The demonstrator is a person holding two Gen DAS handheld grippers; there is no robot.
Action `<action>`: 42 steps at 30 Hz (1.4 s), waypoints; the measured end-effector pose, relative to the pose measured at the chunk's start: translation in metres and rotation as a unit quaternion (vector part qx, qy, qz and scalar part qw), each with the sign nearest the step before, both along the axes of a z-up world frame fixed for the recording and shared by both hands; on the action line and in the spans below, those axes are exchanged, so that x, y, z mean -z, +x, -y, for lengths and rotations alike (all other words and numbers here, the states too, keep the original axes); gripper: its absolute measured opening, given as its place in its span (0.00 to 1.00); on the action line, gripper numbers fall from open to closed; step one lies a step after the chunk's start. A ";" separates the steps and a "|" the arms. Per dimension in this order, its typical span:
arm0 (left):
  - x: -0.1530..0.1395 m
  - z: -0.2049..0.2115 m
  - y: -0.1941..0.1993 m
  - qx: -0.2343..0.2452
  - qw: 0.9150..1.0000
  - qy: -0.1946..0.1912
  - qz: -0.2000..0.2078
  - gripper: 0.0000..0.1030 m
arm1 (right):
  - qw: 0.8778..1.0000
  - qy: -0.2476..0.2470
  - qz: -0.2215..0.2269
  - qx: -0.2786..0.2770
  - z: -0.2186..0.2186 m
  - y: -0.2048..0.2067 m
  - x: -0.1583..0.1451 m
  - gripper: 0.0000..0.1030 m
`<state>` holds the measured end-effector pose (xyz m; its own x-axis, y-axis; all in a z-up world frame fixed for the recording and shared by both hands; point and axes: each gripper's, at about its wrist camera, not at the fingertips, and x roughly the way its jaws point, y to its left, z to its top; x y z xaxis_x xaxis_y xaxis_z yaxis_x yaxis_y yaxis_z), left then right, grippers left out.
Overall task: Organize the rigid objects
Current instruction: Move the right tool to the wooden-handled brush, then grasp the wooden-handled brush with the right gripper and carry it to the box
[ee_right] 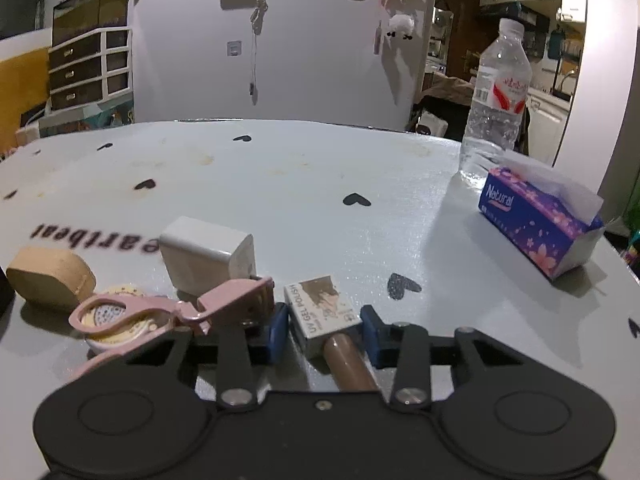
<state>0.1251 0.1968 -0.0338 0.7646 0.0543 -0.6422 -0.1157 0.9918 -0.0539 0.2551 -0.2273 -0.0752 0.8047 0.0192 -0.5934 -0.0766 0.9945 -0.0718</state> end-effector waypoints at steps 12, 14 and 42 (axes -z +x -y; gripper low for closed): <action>-0.001 0.000 -0.002 -0.002 1.000 -0.002 0.002 0.03 | 0.995 0.075 0.071 -0.011 -0.016 -0.034 -0.065 0.31; -0.001 0.000 -0.002 -0.003 1.000 -0.003 0.003 0.03 | 0.991 0.088 0.092 -0.047 -0.031 -0.041 -0.081 0.31; -0.002 -0.004 -0.006 0.001 1.000 -0.013 0.013 0.04 | 0.858 0.044 -0.276 -0.430 -0.262 -0.038 -0.063 0.31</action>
